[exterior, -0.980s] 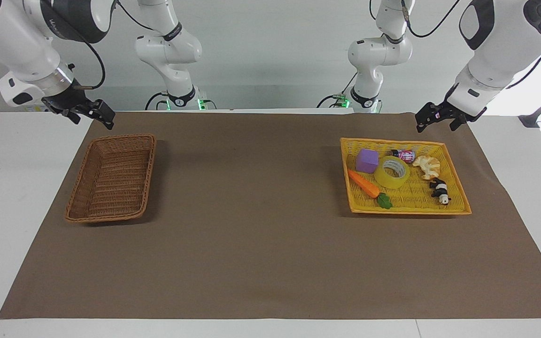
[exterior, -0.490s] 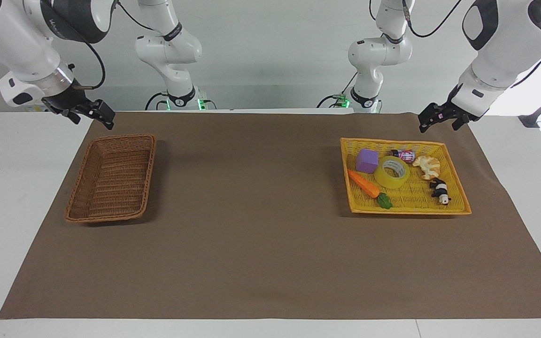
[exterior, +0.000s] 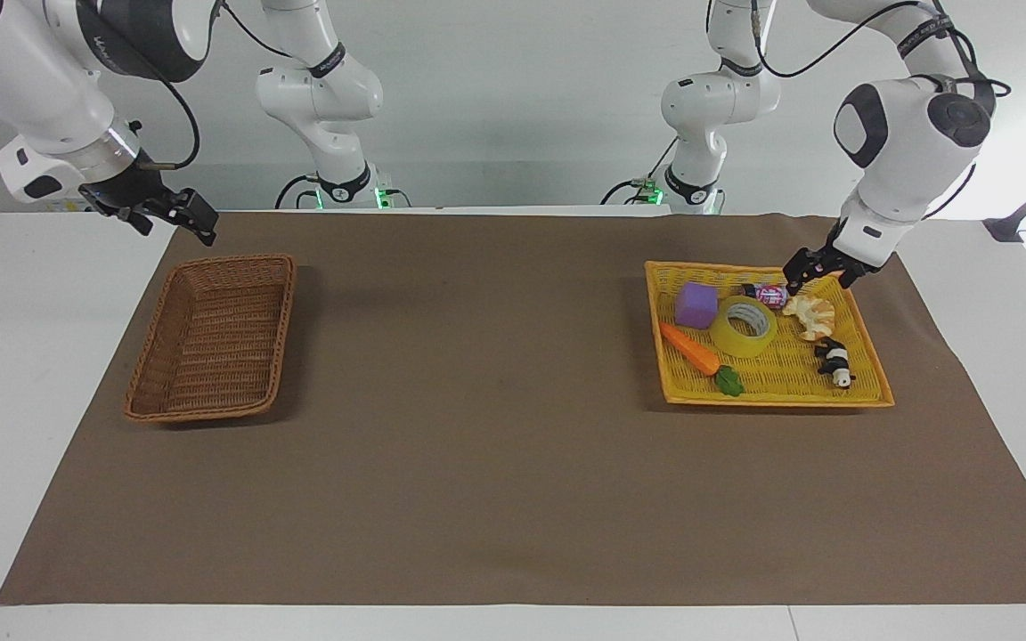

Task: Move tape to another basket
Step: 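Reach the left gripper down to the yellow tape roll in the basket, then close the left gripper on the rim of the tape roll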

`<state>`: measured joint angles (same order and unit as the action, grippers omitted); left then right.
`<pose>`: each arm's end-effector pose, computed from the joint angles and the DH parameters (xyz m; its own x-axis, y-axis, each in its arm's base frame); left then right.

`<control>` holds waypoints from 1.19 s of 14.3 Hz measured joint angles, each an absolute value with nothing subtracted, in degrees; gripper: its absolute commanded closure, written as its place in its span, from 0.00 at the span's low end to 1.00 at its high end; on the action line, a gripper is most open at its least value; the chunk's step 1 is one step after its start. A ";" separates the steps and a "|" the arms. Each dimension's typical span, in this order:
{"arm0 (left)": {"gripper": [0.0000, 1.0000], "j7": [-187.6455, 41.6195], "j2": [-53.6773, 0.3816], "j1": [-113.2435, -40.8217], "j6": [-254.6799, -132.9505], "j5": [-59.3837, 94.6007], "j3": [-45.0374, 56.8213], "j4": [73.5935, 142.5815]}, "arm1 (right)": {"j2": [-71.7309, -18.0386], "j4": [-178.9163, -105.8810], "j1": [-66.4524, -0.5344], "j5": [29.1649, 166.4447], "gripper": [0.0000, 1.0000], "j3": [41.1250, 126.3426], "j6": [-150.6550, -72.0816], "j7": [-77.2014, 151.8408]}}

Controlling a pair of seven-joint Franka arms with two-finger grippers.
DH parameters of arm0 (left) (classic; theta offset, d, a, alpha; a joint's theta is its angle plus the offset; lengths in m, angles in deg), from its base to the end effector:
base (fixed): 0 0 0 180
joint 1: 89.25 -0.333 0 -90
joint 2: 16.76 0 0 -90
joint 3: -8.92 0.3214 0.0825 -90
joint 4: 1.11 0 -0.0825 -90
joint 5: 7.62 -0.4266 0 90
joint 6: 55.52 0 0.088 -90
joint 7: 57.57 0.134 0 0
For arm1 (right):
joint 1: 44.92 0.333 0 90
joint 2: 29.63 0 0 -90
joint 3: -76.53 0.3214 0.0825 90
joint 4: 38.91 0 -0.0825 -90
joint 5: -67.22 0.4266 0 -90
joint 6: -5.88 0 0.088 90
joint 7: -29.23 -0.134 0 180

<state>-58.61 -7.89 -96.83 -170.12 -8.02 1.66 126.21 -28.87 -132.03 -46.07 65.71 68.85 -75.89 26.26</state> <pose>0.5252 0.0032 0.3923 0.9974 0.0236 -0.0679 0.0219 -0.9994 -0.0269 0.5624 -0.0917 0.5724 0.9616 -0.2053 -0.1823 -0.2025 -0.9787 0.0340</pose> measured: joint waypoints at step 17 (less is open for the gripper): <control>0.05 -58.55 -13.74 -94.93 -185.48 -8.02 0.99 135.07 | -28.87 -132.03 -46.07 65.71 0.00 68.85 -75.89 26.26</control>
<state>-58.55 -13.74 -94.93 -185.48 -8.02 0.99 135.07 -28.87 -132.03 -46.07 65.71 68.85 -75.89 26.26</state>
